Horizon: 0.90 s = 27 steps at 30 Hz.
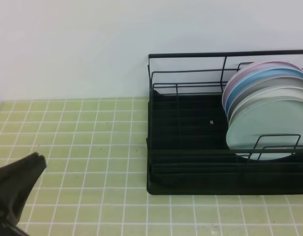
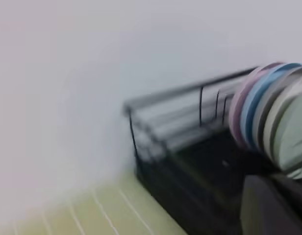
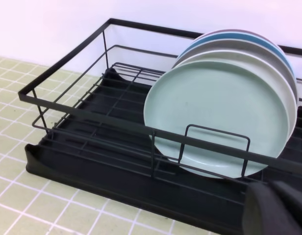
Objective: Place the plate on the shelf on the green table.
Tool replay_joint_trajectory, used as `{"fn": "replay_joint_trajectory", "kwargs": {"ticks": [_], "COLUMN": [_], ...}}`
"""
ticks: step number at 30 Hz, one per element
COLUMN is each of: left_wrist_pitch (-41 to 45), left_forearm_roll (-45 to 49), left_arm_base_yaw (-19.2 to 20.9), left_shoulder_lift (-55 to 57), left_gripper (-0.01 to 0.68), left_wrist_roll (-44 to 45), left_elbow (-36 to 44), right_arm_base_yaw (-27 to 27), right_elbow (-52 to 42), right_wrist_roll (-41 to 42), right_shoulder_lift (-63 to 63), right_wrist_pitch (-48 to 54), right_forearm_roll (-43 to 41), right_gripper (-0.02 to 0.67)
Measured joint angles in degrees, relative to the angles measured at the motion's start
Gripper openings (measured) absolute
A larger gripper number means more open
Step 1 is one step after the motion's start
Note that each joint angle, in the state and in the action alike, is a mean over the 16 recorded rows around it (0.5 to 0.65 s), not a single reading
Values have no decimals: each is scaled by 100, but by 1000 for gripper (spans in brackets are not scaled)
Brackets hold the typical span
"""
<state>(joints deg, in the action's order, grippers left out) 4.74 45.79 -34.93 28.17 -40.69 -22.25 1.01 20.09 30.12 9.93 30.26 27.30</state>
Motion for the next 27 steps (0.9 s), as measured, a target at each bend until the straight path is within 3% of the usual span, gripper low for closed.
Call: {"fn": "replay_joint_trajectory", "kwargs": {"ticks": [12,19,27], "left_wrist_pitch": [-918,-952,-957], "left_forearm_roll": [2698,3010,3011], "left_arm_base_yaw": [0,0,0], "left_shoulder_lift": [0,0,0], "left_gripper": [-2,-2,-2], "left_wrist_roll": [165,166,166], "left_elbow": [2,2,2], "right_arm_base_yaw": [0,0,0], "right_elbow": [-18,-189,-1051], "right_wrist_roll": [0,-267,-1035], "right_shoulder_lift": [-26,-219,-702], "right_wrist_pitch": [92,-3,-640], "right_forearm_roll": [-154,-965,-2076], "right_gripper": [1,1,1]}}
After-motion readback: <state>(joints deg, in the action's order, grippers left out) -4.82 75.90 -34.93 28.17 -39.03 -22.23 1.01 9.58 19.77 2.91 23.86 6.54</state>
